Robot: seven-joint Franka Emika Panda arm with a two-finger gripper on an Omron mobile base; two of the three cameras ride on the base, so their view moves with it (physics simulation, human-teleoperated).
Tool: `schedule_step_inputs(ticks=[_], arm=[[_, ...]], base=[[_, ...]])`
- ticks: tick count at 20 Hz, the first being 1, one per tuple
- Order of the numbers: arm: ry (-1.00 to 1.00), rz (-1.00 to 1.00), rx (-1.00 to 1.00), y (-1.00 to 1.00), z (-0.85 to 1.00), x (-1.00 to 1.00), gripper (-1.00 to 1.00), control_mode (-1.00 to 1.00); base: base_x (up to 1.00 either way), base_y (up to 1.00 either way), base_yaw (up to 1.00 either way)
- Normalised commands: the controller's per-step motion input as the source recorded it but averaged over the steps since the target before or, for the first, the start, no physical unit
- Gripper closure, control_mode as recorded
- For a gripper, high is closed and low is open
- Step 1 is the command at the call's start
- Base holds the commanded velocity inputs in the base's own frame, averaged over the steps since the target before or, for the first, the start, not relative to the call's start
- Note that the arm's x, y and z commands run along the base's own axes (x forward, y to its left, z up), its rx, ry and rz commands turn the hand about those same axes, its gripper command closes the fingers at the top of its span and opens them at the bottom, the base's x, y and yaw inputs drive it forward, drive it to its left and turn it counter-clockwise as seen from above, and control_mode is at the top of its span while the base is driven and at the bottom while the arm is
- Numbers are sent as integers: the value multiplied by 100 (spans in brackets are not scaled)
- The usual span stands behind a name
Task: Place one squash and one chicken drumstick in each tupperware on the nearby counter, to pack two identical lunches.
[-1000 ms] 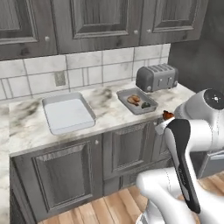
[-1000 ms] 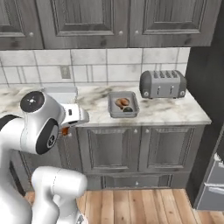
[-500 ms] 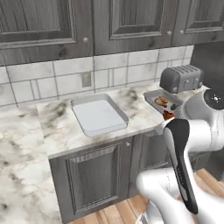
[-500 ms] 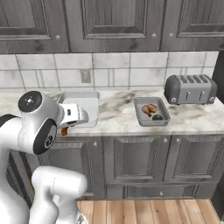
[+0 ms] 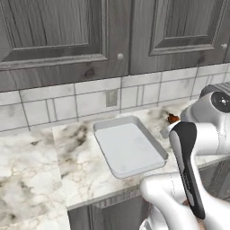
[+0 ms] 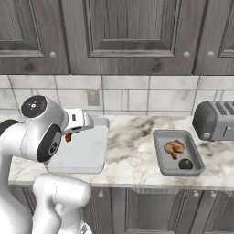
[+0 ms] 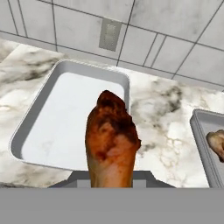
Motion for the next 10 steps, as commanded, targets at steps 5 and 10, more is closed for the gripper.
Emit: schedule_step_inputs(ticks=[5, 10], arm=[[0, 0, 0, 0, 0, 0, 100, 100], [0, 0, 0, 0, 0, 0, 100, 100]], base=[[89, 38, 23], [78, 29, 26]])
